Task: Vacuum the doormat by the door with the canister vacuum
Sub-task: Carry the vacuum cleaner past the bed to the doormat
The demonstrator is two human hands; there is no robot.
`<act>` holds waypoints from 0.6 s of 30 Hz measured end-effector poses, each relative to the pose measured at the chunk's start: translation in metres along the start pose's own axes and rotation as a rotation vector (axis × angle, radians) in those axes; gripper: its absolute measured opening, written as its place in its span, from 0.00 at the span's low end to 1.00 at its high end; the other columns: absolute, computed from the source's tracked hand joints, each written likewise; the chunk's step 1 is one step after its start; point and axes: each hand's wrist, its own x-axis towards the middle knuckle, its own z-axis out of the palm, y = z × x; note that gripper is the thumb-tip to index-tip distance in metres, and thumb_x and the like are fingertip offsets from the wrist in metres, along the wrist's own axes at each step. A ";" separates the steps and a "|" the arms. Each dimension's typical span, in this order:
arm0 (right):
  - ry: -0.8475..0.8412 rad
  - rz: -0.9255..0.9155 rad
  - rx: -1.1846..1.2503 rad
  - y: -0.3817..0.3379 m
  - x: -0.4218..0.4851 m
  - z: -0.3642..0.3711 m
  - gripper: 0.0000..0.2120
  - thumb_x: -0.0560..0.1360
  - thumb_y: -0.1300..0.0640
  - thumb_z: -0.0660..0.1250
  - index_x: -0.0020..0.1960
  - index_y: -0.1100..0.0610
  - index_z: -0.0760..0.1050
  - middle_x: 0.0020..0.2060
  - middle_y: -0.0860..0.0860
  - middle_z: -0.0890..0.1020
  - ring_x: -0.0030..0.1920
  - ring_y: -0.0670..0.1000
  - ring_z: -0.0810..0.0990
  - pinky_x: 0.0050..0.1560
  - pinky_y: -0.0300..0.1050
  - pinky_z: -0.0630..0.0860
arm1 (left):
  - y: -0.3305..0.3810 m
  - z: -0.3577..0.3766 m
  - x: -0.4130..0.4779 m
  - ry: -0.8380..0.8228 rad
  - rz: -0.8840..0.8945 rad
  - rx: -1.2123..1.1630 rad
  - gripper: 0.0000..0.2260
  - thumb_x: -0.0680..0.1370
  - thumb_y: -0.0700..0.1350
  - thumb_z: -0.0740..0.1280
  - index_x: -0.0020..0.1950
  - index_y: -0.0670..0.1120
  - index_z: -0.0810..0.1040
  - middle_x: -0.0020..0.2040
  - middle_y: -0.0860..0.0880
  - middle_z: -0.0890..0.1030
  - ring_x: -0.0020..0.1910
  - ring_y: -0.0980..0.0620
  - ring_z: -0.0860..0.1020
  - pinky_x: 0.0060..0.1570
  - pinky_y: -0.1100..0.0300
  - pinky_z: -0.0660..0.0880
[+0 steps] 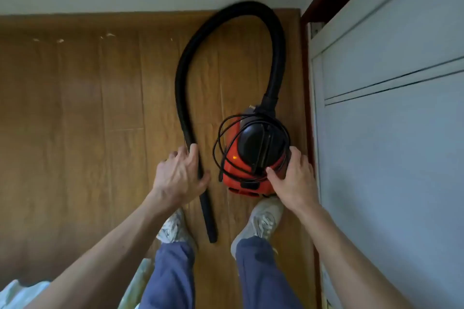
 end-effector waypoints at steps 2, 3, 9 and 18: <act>0.081 0.005 0.029 0.005 0.018 0.014 0.38 0.74 0.43 0.70 0.76 0.55 0.56 0.68 0.57 0.70 0.67 0.59 0.71 0.58 0.51 0.74 | -0.006 0.017 0.019 0.008 -0.023 0.003 0.23 0.77 0.62 0.61 0.62 0.46 0.63 0.52 0.46 0.75 0.50 0.46 0.76 0.40 0.53 0.76; 0.108 0.014 0.039 0.007 0.027 0.020 0.39 0.73 0.42 0.71 0.76 0.55 0.56 0.68 0.57 0.70 0.67 0.60 0.71 0.59 0.52 0.74 | -0.009 0.026 0.027 0.003 -0.024 0.013 0.23 0.77 0.62 0.61 0.62 0.46 0.63 0.52 0.45 0.75 0.51 0.46 0.76 0.40 0.53 0.76; 0.208 0.073 0.025 0.009 0.073 0.045 0.53 0.67 0.32 0.72 0.79 0.55 0.51 0.73 0.61 0.61 0.73 0.62 0.61 0.70 0.60 0.63 | -0.018 0.075 0.050 -0.100 -0.049 0.081 0.25 0.77 0.62 0.61 0.64 0.45 0.63 0.55 0.43 0.75 0.54 0.43 0.76 0.45 0.50 0.76; -0.016 -0.076 0.167 0.029 0.114 0.058 0.64 0.60 0.30 0.76 0.79 0.44 0.35 0.81 0.53 0.43 0.80 0.55 0.43 0.77 0.65 0.48 | -0.025 0.120 0.084 -0.163 -0.153 0.096 0.31 0.77 0.62 0.63 0.70 0.43 0.58 0.60 0.41 0.74 0.56 0.42 0.76 0.47 0.49 0.78</act>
